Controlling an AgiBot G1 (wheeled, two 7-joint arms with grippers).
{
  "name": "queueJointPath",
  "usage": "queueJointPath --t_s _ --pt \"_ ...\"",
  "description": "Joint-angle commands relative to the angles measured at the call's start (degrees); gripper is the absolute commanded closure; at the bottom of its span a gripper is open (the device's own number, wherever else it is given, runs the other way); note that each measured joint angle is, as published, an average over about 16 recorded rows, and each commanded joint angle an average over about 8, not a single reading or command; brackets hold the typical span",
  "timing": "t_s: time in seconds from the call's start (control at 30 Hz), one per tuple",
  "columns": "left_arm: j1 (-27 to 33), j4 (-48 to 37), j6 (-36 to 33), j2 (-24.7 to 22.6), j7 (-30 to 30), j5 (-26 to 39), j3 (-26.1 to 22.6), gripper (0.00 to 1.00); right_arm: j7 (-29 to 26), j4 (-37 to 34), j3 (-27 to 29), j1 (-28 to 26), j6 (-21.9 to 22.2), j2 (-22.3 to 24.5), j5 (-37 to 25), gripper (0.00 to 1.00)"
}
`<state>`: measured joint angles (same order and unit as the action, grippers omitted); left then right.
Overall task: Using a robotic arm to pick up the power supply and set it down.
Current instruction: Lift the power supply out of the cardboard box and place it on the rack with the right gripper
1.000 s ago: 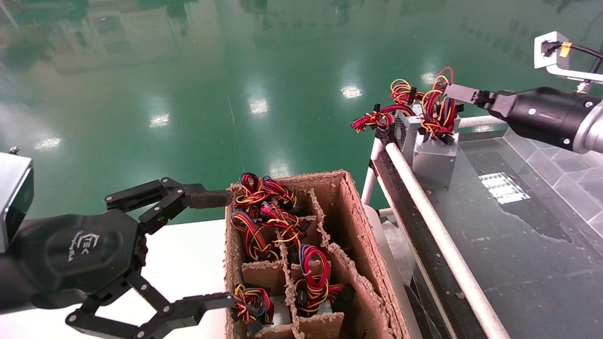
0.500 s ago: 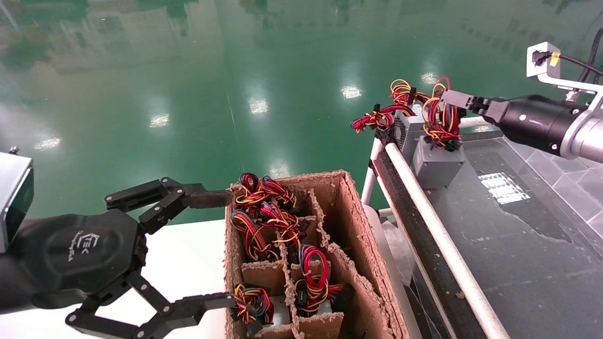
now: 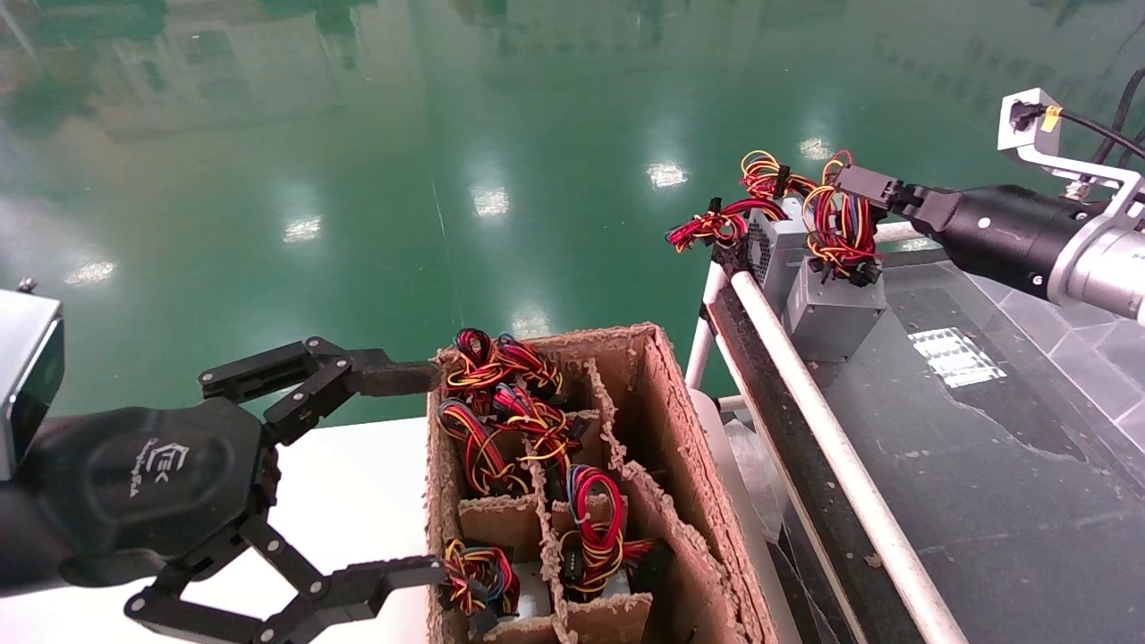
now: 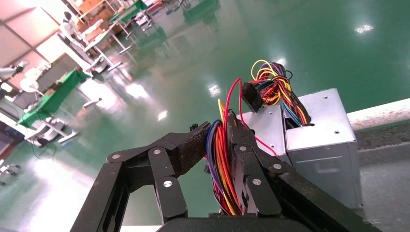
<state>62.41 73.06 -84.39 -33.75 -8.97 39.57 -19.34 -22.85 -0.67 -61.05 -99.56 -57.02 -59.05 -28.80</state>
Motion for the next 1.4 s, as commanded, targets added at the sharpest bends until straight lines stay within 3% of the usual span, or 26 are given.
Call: queueJointPath --t_s 0.03,0.47,0.73,1.4 --pt "0.00 0.00 0.00 0.00 0.00 0.00 0.00 0.00 -0.46 -0.01 0.21 0.14 0.32 -0.22 0.30 1.00" --pt "0.00 0.00 0.01 0.01 0.01 -0.01 -0.02 0.00 -1.19 -0.41 0.21 -0.06 5.37 -1.70 0.32 0.99" --pt "0.01 0.00 0.01 0.01 0.01 -0.02 -0.03 0.00 0.05 -0.01 0.31 -0.19 8.16 -2.11 0.49 0.00" --pt "0.01 0.00 0.02 0.02 0.03 -0.04 -0.05 0.00 3.94 0.93 0.67 0.20 10.44 -3.08 1.00 0.00"
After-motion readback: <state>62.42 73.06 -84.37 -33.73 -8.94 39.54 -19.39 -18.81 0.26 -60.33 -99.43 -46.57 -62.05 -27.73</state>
